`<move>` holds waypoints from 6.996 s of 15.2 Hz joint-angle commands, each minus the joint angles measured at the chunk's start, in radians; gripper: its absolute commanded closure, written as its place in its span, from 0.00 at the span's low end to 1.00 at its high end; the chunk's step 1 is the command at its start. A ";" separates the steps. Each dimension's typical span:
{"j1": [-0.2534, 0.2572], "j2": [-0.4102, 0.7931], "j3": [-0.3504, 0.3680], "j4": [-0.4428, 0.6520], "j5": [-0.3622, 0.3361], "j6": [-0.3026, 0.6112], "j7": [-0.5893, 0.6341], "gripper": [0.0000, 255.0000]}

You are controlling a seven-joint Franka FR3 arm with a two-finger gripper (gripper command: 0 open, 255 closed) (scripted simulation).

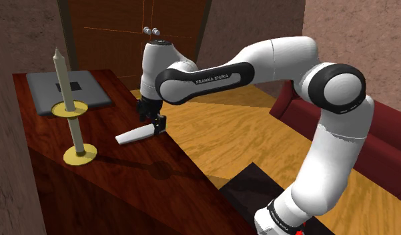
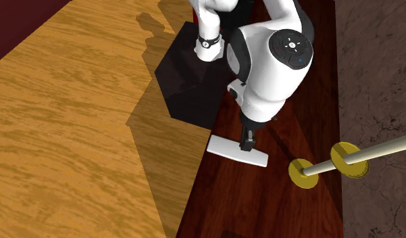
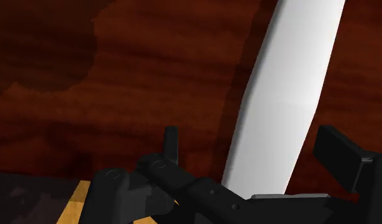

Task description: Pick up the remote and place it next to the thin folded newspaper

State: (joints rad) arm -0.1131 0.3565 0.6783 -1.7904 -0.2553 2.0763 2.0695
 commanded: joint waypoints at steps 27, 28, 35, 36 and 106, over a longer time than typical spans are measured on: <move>0.100 0.215 -0.094 0.155 -0.110 0.026 0.173 1.00; 0.100 0.215 -0.094 0.155 -0.110 0.026 0.173 1.00; 0.092 0.175 -0.076 0.191 -0.082 -0.045 0.155 1.00; 0.091 0.170 -0.074 0.197 -0.078 -0.056 0.153 1.00; 0.336 -0.170 0.231 -0.379 0.050 0.195 0.746 0.00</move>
State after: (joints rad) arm 0.2231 0.1861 0.9091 -2.1695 -0.2054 2.2714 2.8156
